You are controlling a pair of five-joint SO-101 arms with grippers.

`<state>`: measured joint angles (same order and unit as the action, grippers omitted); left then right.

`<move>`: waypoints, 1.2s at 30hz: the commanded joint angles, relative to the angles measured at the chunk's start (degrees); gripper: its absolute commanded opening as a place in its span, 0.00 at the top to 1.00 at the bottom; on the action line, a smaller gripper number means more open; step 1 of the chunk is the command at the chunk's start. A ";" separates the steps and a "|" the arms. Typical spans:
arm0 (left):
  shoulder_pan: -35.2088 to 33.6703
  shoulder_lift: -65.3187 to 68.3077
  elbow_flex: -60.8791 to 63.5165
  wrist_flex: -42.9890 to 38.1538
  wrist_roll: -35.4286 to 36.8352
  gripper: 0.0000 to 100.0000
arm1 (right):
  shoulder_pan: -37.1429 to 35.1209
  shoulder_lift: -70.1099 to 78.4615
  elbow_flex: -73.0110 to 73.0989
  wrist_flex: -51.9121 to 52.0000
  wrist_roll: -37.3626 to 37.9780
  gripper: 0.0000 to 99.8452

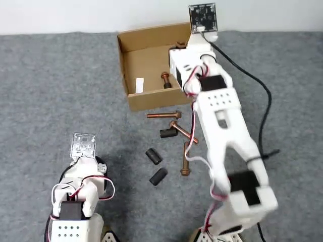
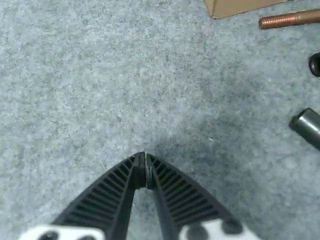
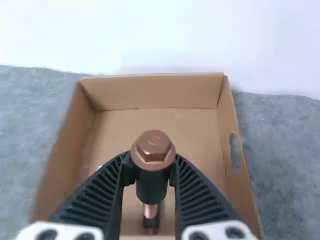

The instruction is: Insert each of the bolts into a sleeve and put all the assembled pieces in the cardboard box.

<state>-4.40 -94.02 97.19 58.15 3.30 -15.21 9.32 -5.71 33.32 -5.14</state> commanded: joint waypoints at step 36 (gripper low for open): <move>-0.35 -0.18 -0.40 -2.29 -0.18 1.00 | -1.10 26.51 -48.26 45.58 2.29 0.98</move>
<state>-4.40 -93.93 97.19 57.19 3.30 -14.68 39.38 -47.56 70.24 -3.65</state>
